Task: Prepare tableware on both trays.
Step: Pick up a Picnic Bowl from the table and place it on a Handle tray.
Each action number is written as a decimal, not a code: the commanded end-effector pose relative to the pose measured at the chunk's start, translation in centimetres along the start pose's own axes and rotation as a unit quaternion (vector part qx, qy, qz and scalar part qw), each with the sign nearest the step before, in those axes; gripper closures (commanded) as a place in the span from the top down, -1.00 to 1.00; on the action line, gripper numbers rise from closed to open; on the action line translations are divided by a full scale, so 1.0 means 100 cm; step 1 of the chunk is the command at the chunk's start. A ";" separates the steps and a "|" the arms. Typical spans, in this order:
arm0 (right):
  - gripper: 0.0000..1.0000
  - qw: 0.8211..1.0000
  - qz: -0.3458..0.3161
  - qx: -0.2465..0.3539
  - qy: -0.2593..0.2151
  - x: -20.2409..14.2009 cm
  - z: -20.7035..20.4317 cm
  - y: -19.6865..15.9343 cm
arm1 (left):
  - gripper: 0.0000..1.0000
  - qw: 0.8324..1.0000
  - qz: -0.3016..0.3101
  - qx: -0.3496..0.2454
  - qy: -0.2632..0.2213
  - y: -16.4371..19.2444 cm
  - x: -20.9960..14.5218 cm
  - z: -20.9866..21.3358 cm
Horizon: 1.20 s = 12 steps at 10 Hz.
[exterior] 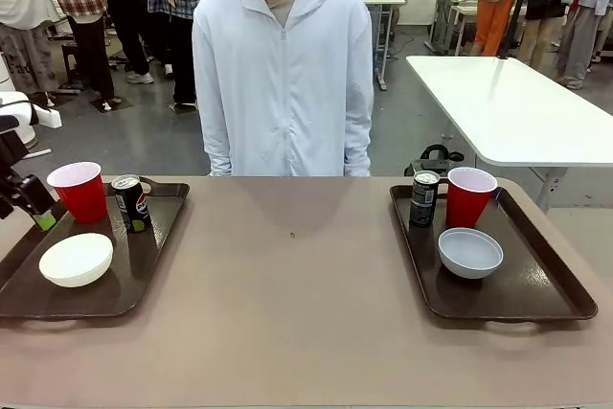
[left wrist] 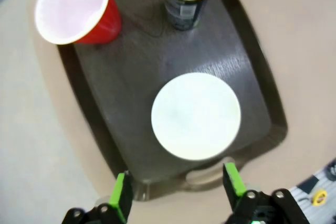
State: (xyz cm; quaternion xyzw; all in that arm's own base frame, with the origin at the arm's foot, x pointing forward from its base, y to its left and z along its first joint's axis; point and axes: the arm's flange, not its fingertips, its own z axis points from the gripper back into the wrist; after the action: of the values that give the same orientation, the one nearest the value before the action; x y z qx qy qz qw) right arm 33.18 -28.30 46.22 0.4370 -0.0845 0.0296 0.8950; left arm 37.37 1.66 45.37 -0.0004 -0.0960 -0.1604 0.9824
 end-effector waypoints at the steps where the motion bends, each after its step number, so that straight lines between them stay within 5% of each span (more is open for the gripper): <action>1: 1.00 1.000 -0.010 0.000 -0.003 0.001 0.000 0.002 | 1.00 1.000 0.005 0.008 0.003 -0.006 -0.012 0.016; 4: 1.00 1.000 -0.010 0.000 -0.003 0.001 0.000 0.002 | 1.00 0.999 0.036 0.003 0.026 -0.003 -0.019 0.023; 5: 1.00 1.000 -0.010 0.000 -0.003 0.001 0.000 0.002 | 1.00 1.000 0.004 -0.002 -0.002 -0.005 -0.013 0.025; 12: 1.00 1.000 -0.010 0.000 -0.003 0.001 0.000 0.002 | 1.00 1.000 0.004 -0.002 -0.002 -0.005 -0.013 0.025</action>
State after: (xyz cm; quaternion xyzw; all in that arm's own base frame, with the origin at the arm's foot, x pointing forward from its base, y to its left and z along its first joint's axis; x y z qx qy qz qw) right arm 33.17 -28.30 46.22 0.4370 -0.0845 0.0295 0.8950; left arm 35.32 1.52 47.61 -0.0055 -0.0905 -0.1509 0.9844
